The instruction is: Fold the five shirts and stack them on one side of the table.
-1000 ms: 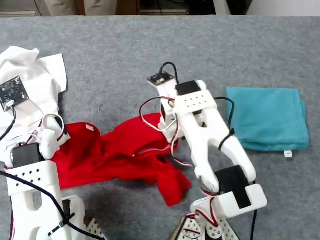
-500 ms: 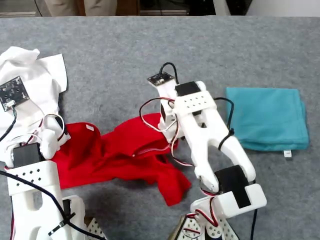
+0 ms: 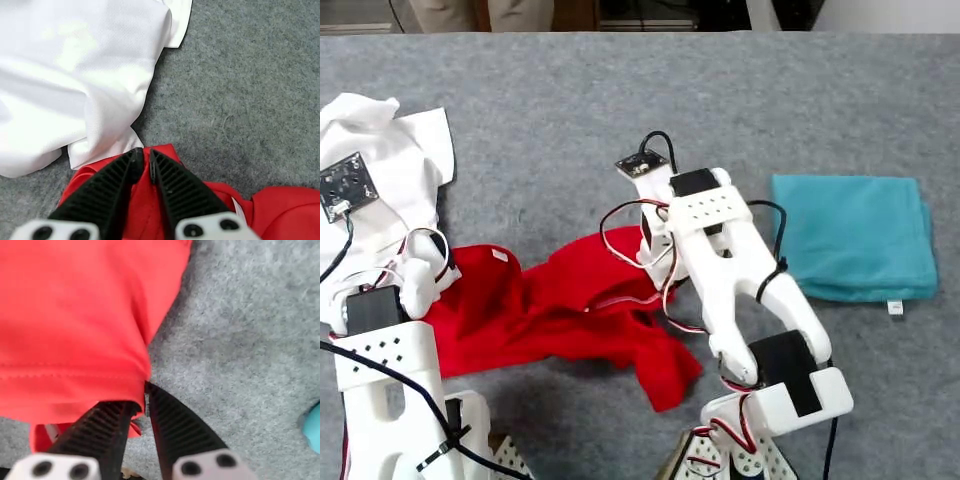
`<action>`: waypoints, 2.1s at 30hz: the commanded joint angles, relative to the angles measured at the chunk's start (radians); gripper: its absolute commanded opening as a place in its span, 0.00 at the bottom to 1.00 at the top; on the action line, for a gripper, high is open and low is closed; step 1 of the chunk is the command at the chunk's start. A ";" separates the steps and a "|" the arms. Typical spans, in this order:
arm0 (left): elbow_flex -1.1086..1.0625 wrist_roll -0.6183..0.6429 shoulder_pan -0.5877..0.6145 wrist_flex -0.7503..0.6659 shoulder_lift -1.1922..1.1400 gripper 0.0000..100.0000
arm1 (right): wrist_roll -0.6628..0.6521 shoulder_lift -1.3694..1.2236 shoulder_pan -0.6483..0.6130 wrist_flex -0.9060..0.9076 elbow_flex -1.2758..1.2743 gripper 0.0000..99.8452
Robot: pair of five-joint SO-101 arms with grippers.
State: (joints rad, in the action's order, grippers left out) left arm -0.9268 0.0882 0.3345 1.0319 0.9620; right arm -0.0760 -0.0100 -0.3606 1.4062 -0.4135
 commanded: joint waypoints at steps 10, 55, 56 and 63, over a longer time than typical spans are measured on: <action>0.218 -0.005 -0.006 0.049 0.021 0.02 | 0.000 0.231 -0.012 0.270 0.328 0.00; 1.568 -0.107 0.203 0.549 0.021 0.02 | -0.144 0.608 0.255 -0.160 1.534 0.00; 1.568 -0.107 0.203 0.585 0.021 0.02 | -0.144 0.608 0.255 -0.150 1.534 0.00; 1.413 -0.103 0.201 0.726 0.027 0.02 | -0.144 0.602 0.254 -0.087 1.526 0.00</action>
State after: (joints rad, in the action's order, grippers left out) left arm 0.5892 -0.0069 0.5278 1.7423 0.9943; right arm -0.2279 0.5992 -0.1135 1.3111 1.1178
